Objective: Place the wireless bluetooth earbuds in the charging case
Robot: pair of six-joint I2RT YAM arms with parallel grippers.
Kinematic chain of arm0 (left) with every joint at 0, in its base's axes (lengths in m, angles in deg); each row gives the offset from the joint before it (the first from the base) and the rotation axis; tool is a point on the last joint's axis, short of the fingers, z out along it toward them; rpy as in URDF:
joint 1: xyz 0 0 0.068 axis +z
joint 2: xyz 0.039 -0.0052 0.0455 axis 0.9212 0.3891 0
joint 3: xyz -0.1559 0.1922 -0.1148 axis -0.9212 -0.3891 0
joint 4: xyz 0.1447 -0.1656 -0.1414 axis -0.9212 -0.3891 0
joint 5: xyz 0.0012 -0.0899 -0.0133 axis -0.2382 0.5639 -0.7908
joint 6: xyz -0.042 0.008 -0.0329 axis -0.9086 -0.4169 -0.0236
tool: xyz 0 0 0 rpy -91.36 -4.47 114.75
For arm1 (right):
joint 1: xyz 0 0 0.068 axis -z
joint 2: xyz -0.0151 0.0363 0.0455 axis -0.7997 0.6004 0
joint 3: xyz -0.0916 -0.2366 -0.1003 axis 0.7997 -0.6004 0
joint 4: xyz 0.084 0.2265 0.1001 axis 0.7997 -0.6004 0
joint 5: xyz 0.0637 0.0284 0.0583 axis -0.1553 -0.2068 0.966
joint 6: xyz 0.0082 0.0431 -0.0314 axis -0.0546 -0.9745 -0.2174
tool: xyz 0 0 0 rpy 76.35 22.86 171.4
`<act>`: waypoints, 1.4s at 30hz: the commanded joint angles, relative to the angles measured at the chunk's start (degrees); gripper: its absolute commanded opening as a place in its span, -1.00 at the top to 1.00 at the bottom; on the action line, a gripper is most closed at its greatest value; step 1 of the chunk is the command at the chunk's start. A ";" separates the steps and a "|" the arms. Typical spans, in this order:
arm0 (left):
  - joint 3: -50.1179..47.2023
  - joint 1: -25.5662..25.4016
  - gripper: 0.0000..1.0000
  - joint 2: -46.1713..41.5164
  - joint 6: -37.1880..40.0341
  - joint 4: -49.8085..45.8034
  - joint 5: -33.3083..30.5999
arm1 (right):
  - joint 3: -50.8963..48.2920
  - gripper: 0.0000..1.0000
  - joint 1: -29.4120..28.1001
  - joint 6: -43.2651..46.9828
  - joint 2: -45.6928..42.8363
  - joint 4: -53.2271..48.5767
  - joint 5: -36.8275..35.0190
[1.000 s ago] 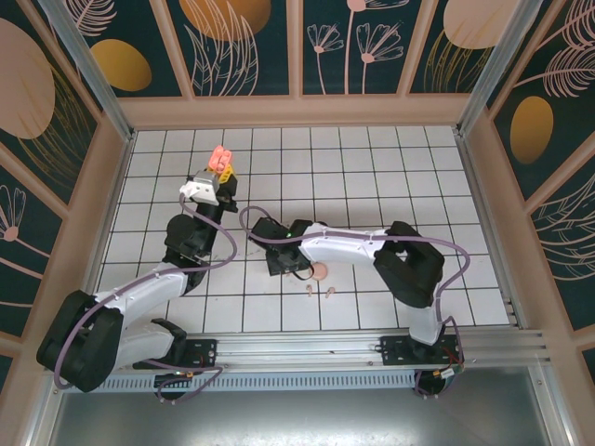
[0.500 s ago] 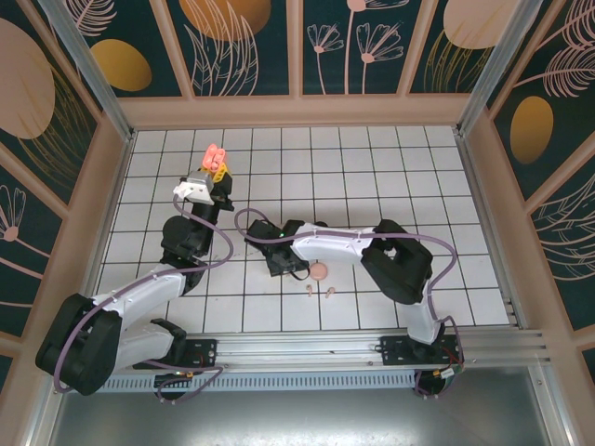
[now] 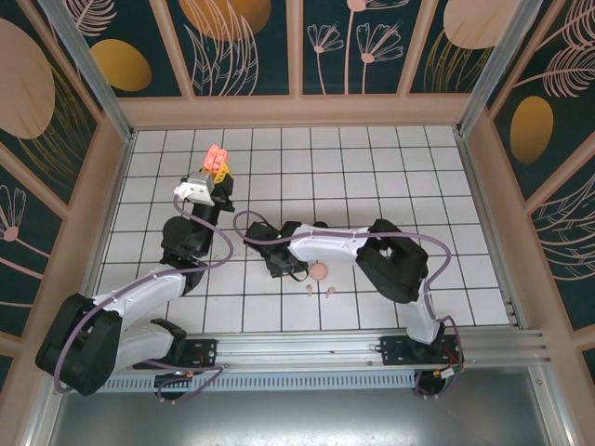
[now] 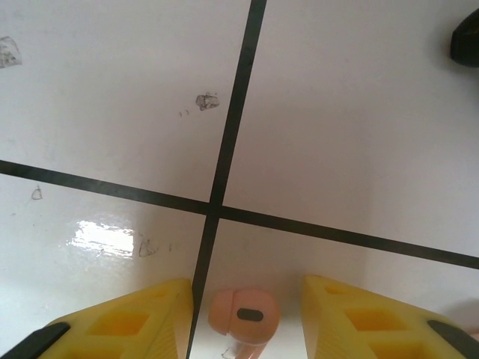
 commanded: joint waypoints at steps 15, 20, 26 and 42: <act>-0.21 0.50 1.00 -0.64 -1.60 3.28 1.86 | -1.42 0.38 -0.39 -2.42 1.05 -1.13 -1.20; -0.21 0.48 1.00 -0.71 -1.99 3.24 2.43 | -2.98 0.43 -0.30 -2.37 -0.29 -0.43 -1.62; 0.10 0.46 1.00 -0.89 -2.79 2.87 3.78 | -3.99 0.46 -0.06 -1.79 -2.30 0.58 -3.27; 2.00 0.46 1.00 -2.46 -2.48 -0.67 9.47 | -5.50 0.48 2.25 3.01 -15.01 5.11 -11.52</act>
